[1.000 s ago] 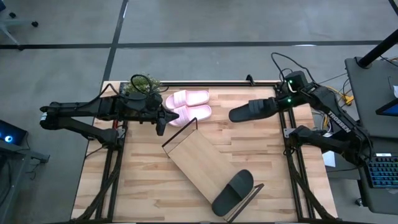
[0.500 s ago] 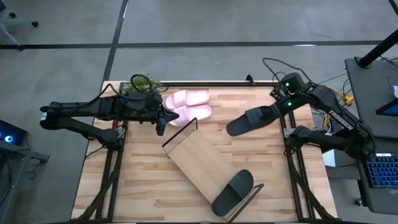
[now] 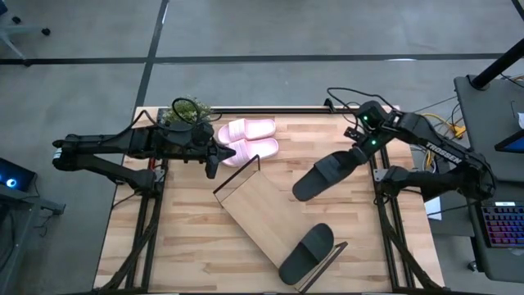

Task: Pick and place slides into the shelf
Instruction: Put the black slipper on the shelf beside the other black slipper

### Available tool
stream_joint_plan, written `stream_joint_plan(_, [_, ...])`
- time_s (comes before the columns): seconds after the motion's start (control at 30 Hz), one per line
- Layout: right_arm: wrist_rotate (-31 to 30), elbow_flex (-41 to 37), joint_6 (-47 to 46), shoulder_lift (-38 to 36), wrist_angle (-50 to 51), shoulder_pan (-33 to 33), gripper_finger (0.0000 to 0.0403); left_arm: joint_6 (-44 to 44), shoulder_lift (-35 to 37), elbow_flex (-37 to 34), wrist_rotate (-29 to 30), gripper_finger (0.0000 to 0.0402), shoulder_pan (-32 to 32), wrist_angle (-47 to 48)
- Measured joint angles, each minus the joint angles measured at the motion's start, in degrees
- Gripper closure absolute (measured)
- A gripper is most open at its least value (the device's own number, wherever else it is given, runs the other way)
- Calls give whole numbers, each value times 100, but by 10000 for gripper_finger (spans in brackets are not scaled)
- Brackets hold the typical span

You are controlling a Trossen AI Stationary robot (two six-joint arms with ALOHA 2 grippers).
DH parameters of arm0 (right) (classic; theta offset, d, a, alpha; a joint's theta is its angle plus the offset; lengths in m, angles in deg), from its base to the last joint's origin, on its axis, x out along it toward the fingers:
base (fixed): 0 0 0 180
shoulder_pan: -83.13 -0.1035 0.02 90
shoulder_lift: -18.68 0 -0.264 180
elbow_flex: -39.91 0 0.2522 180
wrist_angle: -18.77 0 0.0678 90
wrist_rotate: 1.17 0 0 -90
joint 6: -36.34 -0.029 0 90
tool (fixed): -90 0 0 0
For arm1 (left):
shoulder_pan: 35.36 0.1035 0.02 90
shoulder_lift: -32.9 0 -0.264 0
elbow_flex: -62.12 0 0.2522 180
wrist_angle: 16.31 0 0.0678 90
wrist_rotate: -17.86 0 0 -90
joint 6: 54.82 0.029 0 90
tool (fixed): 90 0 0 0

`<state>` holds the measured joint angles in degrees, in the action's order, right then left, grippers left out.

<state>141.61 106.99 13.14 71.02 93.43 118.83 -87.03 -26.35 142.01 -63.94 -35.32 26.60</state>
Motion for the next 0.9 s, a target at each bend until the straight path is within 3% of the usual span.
stream_joint_plan(0.4, [273, -28, -29, 194, -334, -162, 394, 5, 0, 0, 0, 402, -1, 6])
stream_joint_plan(0.9, [337, -529, -920, 1051, -2238, -1462, 394, 7, 0, -2, 0, 402, 1, 16])
